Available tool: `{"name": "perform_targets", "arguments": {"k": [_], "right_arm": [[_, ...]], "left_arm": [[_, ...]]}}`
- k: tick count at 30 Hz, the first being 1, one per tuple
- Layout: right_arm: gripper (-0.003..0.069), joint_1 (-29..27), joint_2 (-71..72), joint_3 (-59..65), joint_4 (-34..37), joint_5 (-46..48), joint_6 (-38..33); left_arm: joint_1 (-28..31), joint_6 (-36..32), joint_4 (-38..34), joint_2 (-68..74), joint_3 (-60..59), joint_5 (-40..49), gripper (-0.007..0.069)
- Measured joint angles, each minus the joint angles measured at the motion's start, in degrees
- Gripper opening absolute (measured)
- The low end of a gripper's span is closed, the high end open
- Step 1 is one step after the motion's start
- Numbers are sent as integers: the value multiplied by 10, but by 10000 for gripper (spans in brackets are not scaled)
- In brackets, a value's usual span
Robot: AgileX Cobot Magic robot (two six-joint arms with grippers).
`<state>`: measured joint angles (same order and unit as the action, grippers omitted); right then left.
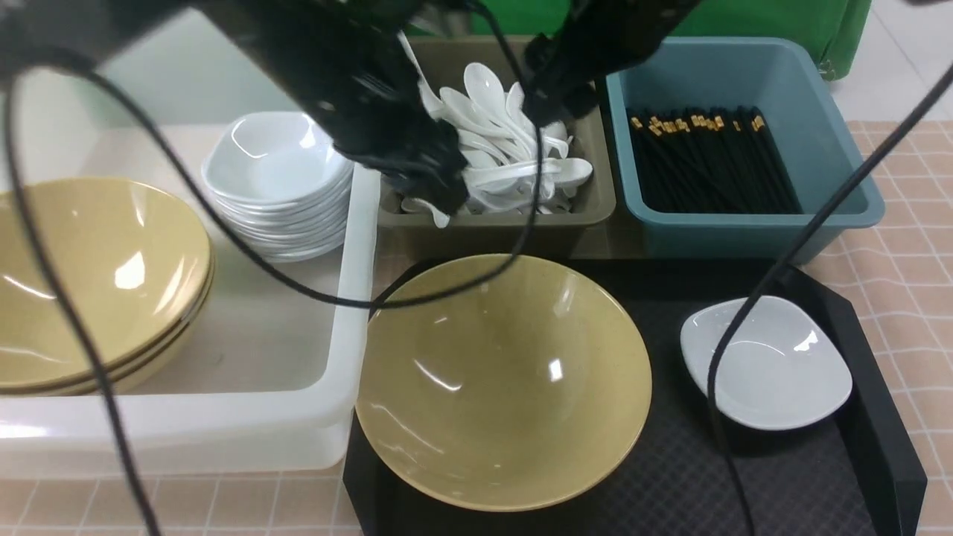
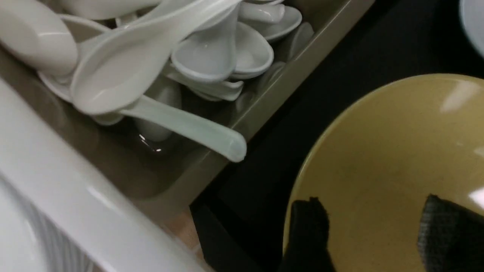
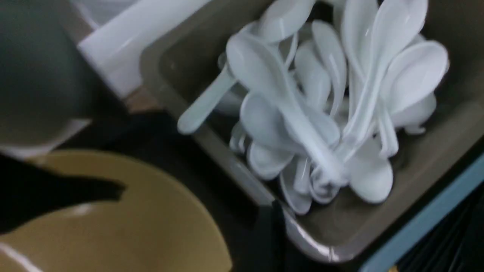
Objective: On brown table put chopsticks spoon bowls plates into blue grey white boxes.
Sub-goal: 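Grasp the large bowl on the tray by its rim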
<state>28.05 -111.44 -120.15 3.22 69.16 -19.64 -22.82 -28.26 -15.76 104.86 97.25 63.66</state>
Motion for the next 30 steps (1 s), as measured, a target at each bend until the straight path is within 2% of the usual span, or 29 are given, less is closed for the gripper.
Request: {"name": "perform_targets", "arguments": {"k": [1,3,7,15,30], "right_arm": [[630,0,18,14,-1,11,0],[590,0,51,50,-1,19,0],[534,1,126,147,-1,24,-2],[517,1,234,272,-14,27,-3],[516,1,243,288,-15,27,-3]], "left_arm": [[-16,5,21,20,15,-1,449],[-36,6,52,46,30,-1,514],[-64,5,103,81,36,-4,568],[-71,1,117,110,36,-29,569],[-71,8,90,153,40,15,557]]}}
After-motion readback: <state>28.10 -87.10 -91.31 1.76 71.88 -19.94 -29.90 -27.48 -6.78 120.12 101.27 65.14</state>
